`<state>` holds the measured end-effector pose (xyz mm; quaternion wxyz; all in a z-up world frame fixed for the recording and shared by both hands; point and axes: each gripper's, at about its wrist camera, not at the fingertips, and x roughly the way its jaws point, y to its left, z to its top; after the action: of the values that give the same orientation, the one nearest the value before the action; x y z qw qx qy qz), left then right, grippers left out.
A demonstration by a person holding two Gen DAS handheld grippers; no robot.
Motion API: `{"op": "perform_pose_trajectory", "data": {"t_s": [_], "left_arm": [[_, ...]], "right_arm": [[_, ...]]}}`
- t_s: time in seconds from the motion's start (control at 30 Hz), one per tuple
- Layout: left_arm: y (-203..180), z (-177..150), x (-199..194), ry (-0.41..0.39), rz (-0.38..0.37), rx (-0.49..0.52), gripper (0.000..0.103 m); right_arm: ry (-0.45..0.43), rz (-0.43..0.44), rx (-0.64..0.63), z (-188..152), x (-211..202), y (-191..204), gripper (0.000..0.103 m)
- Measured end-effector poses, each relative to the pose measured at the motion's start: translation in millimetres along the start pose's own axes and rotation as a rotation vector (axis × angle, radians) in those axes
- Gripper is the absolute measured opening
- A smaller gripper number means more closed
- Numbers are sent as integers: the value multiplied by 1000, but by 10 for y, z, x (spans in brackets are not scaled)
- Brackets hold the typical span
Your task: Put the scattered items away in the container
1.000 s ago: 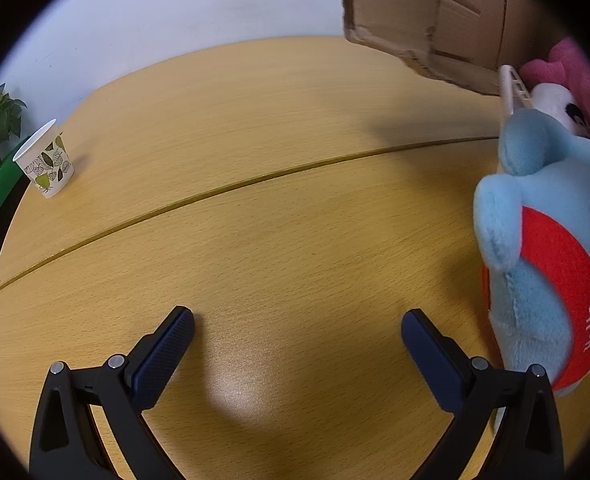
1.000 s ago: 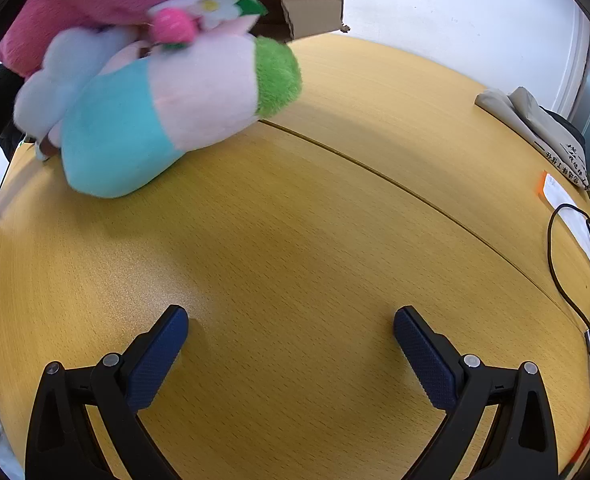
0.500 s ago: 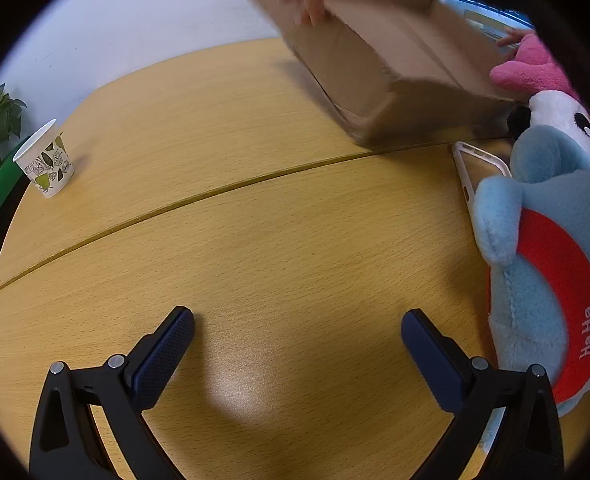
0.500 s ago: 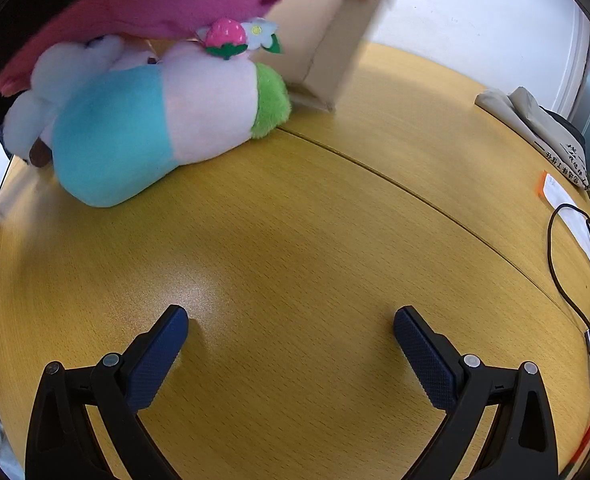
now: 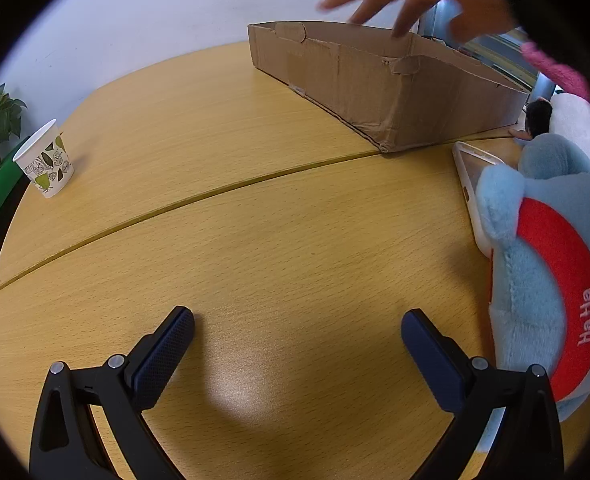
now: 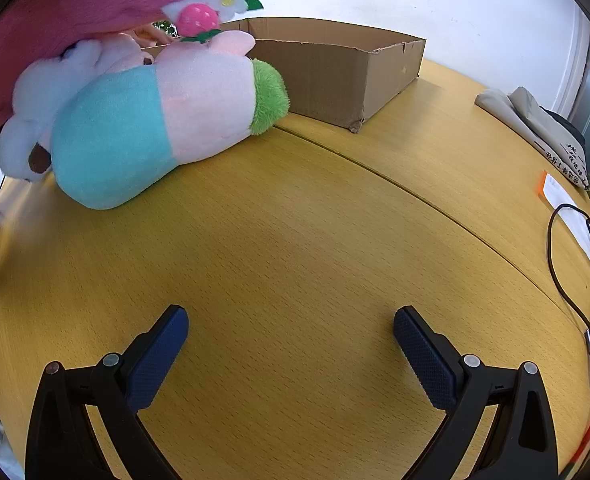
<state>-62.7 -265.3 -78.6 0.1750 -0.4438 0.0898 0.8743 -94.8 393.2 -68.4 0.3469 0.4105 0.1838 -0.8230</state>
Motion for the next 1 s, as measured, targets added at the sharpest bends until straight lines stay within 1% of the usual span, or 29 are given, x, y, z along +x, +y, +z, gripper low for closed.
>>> {"op": "perform_pose_trajectory", "data": {"t_s": [1.0], "left_arm": [[3,-7,1,0,-7,9,103]], "right_arm": [[0,0,0,1,0,-1,103]]}}
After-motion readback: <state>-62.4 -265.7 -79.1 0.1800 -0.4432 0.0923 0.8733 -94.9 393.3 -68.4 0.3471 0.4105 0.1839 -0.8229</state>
